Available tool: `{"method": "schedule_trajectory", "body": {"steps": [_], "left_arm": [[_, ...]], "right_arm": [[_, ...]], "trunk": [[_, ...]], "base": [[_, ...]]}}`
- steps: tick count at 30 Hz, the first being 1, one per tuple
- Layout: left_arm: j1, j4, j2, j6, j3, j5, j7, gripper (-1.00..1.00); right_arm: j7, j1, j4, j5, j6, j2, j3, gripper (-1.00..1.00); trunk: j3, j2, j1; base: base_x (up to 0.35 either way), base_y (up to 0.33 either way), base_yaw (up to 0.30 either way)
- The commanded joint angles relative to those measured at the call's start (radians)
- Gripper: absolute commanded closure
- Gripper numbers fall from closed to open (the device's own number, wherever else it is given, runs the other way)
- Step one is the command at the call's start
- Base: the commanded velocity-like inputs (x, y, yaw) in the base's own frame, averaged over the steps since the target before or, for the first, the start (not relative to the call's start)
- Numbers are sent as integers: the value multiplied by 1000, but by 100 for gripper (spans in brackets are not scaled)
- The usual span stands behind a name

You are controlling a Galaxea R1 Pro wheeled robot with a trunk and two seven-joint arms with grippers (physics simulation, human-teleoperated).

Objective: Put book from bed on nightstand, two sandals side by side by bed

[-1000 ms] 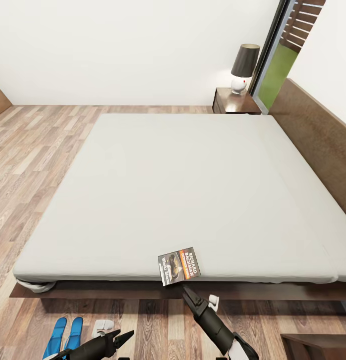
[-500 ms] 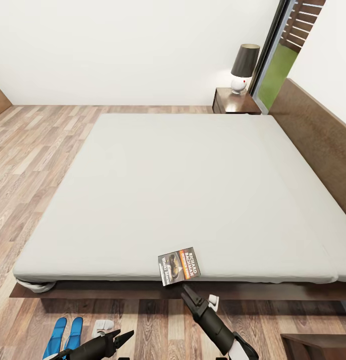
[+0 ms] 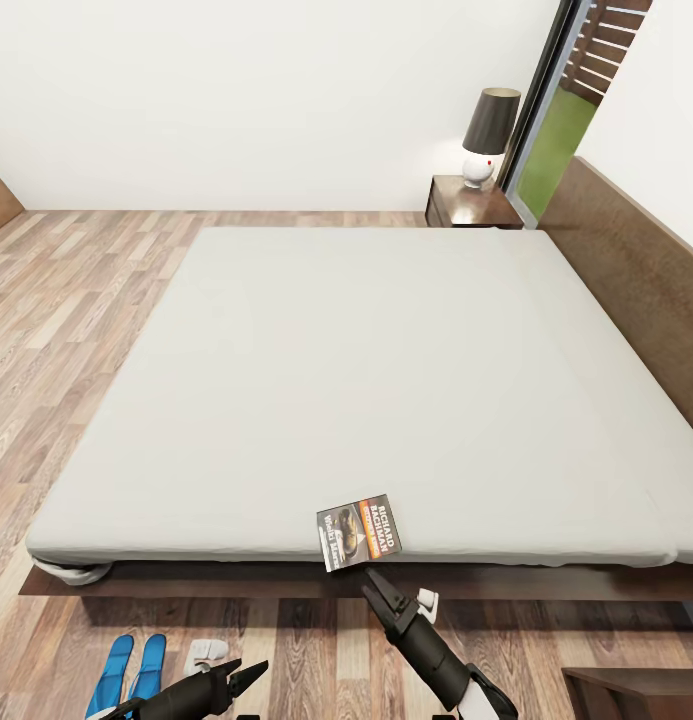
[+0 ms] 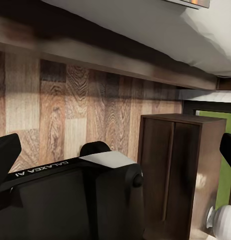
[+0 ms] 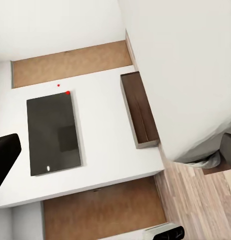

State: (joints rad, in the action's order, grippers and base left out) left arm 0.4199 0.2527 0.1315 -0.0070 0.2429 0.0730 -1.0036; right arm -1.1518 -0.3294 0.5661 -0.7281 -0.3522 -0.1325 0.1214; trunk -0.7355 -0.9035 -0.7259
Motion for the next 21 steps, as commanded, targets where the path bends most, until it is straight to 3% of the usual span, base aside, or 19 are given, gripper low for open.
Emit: {"method": "schedule_trajectory", "body": {"steps": [1,11,21], "left_arm": [[0,-1,0,-1,-2,5,-3,-100],[0,-1,0,0,-2,6,-3,-100],[0,-1,-1,0,-3,6,-1,-100]], "right_arm": [[-3,0,0,-1,-10,-1,4,-100],[-3,0,0,-1,-10,-1,4,-100],[-1,0,0,-1,-8,-1,4,-100]], "trunk": [[-1,-1,0],[-1,-1,0],[-32,-71,-38]], "base": [[0,0,0],[0,0,0],[0,0,0]]}}
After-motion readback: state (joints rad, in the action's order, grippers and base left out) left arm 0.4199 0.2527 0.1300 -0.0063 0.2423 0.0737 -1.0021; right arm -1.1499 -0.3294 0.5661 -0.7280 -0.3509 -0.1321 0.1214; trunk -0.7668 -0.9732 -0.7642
